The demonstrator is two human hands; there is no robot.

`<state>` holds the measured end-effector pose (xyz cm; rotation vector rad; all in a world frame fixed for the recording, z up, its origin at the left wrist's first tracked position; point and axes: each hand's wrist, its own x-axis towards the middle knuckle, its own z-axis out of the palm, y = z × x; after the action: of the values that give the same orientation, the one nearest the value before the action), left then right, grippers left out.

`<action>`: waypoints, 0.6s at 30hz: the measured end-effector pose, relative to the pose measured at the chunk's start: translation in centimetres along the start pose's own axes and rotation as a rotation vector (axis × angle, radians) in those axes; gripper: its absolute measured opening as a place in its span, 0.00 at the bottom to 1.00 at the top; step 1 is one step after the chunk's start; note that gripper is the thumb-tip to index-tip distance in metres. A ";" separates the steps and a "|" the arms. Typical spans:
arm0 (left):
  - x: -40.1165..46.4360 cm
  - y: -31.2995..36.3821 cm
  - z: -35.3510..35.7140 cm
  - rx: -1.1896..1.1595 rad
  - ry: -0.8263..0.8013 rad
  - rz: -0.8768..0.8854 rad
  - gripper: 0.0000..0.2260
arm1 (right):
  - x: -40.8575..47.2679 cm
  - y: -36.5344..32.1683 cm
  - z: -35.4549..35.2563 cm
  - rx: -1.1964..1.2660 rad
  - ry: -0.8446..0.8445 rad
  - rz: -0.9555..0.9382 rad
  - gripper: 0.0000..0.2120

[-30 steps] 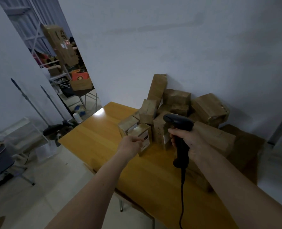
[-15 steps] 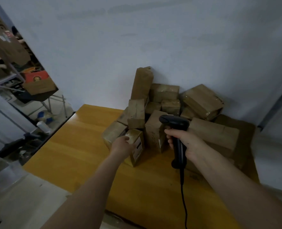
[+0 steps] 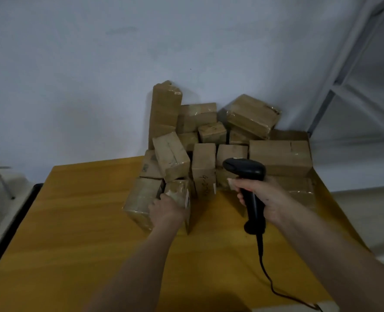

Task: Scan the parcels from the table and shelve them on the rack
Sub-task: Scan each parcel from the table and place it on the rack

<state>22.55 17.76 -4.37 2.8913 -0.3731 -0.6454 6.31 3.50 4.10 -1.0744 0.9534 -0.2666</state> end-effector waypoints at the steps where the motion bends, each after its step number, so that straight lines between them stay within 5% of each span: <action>1: -0.1 0.0 0.3 0.015 0.003 -0.012 0.39 | -0.3 0.3 0.1 0.006 0.013 0.009 0.08; 8: -0.9 -0.7 0.3 -0.029 -0.107 0.041 0.35 | -1.7 2.1 -0.3 0.023 0.074 0.013 0.07; 14: -3.8 -0.7 -0.8 -0.651 -0.481 0.016 0.16 | -2.9 3.2 -1.9 0.045 0.138 0.031 0.07; 18: -6.6 -1.5 -1.1 -0.974 -0.600 -0.002 0.16 | -3.9 2.9 -2.8 0.022 0.179 0.011 0.13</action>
<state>17.58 21.16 -1.03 1.7479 -0.0654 -1.2539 1.15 5.56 3.33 -1.0371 1.1131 -0.3686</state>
